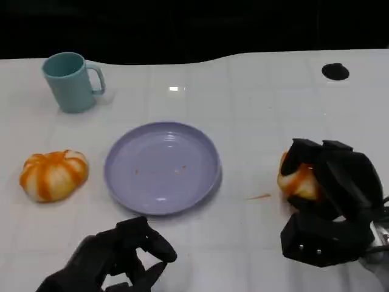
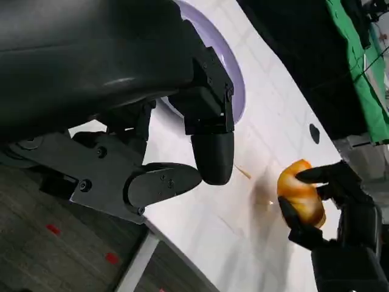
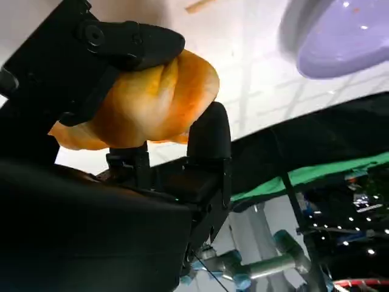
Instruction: Grasp the bread from the table and place it into the plate.
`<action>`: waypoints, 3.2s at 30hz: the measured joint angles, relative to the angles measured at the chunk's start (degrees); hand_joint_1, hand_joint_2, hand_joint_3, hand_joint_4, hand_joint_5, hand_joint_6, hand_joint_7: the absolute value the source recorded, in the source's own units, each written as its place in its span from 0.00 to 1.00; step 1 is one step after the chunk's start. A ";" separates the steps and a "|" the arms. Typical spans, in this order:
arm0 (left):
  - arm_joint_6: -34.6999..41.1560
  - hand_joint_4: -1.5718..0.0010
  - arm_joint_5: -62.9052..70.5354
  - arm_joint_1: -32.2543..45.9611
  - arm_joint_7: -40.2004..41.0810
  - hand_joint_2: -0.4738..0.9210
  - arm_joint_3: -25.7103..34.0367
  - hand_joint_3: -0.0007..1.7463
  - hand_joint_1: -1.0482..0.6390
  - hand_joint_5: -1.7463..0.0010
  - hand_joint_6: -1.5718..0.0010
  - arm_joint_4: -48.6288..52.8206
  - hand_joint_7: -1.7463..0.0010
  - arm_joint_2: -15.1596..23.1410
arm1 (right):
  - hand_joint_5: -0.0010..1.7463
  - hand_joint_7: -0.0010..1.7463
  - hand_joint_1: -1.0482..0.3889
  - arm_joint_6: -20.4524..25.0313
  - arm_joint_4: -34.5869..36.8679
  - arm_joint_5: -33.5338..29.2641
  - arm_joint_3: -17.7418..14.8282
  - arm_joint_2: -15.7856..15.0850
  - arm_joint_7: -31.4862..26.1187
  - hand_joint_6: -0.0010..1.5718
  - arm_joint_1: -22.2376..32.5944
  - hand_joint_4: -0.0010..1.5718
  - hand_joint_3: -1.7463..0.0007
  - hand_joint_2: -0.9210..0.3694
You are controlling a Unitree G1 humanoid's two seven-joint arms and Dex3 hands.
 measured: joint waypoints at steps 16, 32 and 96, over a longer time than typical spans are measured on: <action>-0.28 0.60 1.35 0.35 0.03 0.92 -0.60 0.37 0.51 0.00 0.60 0.04 0.28 -0.17 | 1.00 0.98 0.68 -2.69 -9.17 3.68 2.04 5.98 5.55 0.49 -1.29 0.64 0.21 0.51; -0.34 0.59 1.52 1.12 0.18 0.91 -1.19 0.38 0.50 0.00 0.60 0.12 0.28 -0.39 | 1.00 0.93 0.62 -6.58 6.76 4.00 6.71 16.68 7.40 0.49 -14.75 0.64 0.20 0.52; -1.61 0.61 1.60 1.00 0.74 0.92 -1.32 0.37 0.48 0.00 0.60 1.44 0.29 -0.73 | 0.70 0.38 0.55 -7.81 -28.26 20.25 -4.72 1.07 32.72 0.45 11.28 0.39 0.94 0.00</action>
